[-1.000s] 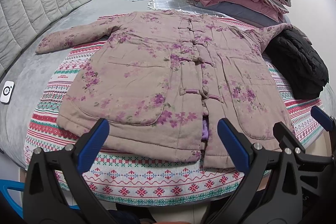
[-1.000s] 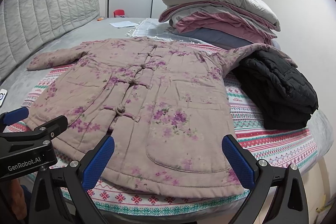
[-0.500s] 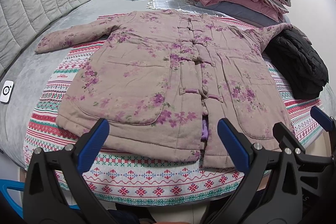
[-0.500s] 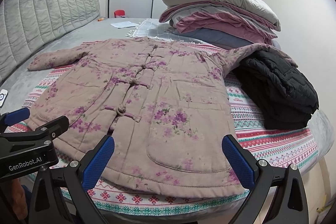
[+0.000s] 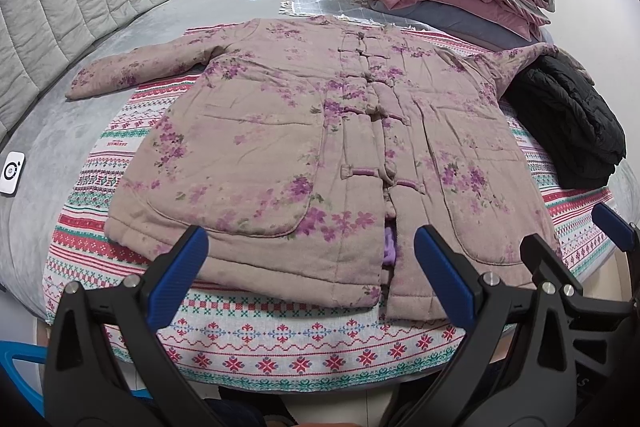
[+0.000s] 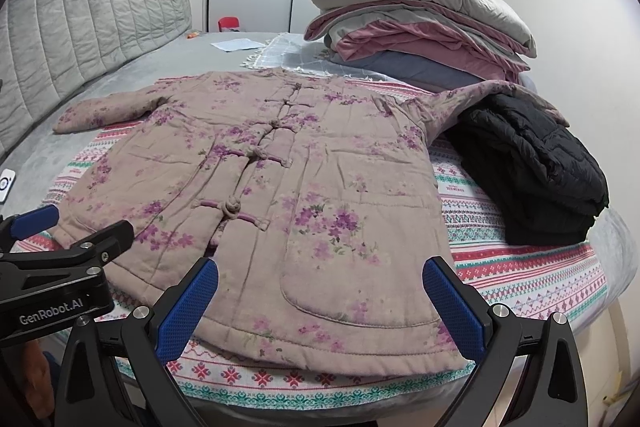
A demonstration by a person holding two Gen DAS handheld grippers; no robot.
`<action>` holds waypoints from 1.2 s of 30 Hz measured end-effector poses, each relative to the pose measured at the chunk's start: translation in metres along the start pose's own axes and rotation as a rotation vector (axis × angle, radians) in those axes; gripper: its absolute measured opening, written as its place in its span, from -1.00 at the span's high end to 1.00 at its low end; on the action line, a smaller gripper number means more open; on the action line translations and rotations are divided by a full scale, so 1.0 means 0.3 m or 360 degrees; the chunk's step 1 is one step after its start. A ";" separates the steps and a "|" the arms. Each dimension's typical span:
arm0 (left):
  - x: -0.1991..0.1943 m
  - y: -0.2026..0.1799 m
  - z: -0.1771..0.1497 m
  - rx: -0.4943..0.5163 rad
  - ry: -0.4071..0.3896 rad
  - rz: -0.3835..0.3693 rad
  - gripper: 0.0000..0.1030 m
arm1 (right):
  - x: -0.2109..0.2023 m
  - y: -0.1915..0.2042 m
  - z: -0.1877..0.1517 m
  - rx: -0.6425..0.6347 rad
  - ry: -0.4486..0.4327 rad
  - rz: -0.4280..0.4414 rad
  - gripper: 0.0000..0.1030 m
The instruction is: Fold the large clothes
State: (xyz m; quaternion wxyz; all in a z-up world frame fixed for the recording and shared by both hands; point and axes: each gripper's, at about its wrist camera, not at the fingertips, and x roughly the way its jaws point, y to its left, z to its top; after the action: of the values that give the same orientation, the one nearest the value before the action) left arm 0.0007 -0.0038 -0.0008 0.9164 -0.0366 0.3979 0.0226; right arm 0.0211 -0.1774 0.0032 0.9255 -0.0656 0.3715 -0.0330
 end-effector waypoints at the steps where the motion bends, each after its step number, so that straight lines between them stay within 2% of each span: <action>1: 0.000 0.000 -0.001 0.0000 -0.0001 0.0000 -0.98 | 0.000 -0.001 0.000 0.0000 0.0002 0.0000 -1.00; 5: 0.002 -0.001 -0.001 0.0001 0.0000 0.0000 -0.98 | 0.003 0.005 0.001 -0.0018 0.0041 -0.0017 -1.00; 6: 0.003 -0.001 -0.003 0.0000 -0.0001 0.0002 -0.98 | 0.005 -0.001 -0.006 0.0008 -0.0055 -0.0023 -1.00; 9: 0.016 0.005 -0.002 0.0000 -0.0004 0.0012 -0.98 | 0.000 -0.005 -0.009 0.0033 -0.0126 -0.0017 -1.00; 13: 0.048 0.045 0.009 -0.0009 0.0004 0.0027 -0.98 | 0.015 -0.019 -0.009 0.0045 -0.0126 -0.0019 -1.00; 16: 0.083 0.159 0.038 -0.0111 0.0049 -0.0064 -0.98 | 0.035 -0.049 -0.004 0.0041 -0.0095 -0.0024 -1.00; 20: 0.098 0.329 0.056 -0.0255 0.0010 0.0033 -0.98 | 0.025 -0.151 -0.011 0.0112 -0.0171 -0.0115 -1.00; 23: 0.139 0.432 0.041 -0.0320 0.0082 0.0091 -0.98 | 0.043 -0.242 -0.024 0.0213 -0.0208 -0.0111 -1.00; 25: 0.165 0.493 0.021 -0.0364 0.0129 0.0098 -0.98 | 0.096 -0.304 -0.032 0.0237 -0.0115 -0.0176 -1.00; 29: 0.212 0.597 -0.013 -0.0518 0.0212 0.0100 -0.98 | 0.131 -0.377 -0.069 0.0215 -0.0091 -0.0233 -1.00; 34: 0.262 0.668 -0.012 -0.0552 0.0257 0.0201 -0.98 | 0.212 -0.464 -0.133 0.0394 0.0136 0.0082 -1.00; 36: 0.294 0.675 -0.009 -0.0541 0.0282 0.0230 -0.94 | 0.245 -0.472 -0.151 0.0415 0.0239 0.0085 -1.00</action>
State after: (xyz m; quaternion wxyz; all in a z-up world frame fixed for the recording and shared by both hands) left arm 0.0447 0.1988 -0.0770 0.8545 -0.1638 0.4690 0.1518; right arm 0.0410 -0.3298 -0.0588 0.8963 0.0678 0.4339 -0.0611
